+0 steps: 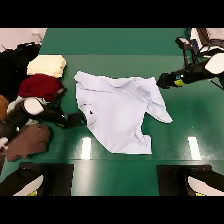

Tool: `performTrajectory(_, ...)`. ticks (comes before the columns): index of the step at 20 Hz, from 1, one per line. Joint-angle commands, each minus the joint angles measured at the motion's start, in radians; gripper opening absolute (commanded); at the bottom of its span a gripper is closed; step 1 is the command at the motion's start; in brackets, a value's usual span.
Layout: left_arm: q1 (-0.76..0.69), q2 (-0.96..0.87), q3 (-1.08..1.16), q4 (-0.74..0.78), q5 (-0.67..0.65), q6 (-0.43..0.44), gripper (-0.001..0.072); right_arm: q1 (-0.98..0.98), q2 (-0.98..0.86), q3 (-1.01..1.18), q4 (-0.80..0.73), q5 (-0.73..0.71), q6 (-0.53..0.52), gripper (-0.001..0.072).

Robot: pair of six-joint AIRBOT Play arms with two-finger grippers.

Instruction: Fold the shirts.

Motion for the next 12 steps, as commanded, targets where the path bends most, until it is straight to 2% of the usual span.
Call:
performTrajectory(1, -0.129, 0.038, -0.139, -0.123, 0.171, -0.029, 0.0604, -0.002, 0.048, -0.047, 0.016, -0.026, 0.0, 0.0408)
performTrajectory(5, -0.196, 0.006, -0.142, -0.127, 0.273, -0.062, 0.0604, -0.002, 0.048, -0.046, 0.048, -0.025, 0.0, 0.0408)
performTrajectory(7, -0.202, -0.026, -0.143, -0.143, 0.275, -0.062, 0.0604, -0.002, 0.048, -0.046, 0.066, -0.025, 0.0, 0.0408)
performTrajectory(12, -0.202, -0.027, -0.143, -0.157, 0.39, -0.062, 0.0602, -0.002, 0.05, -0.046, 0.067, -0.02, 0.0, 0.0408)
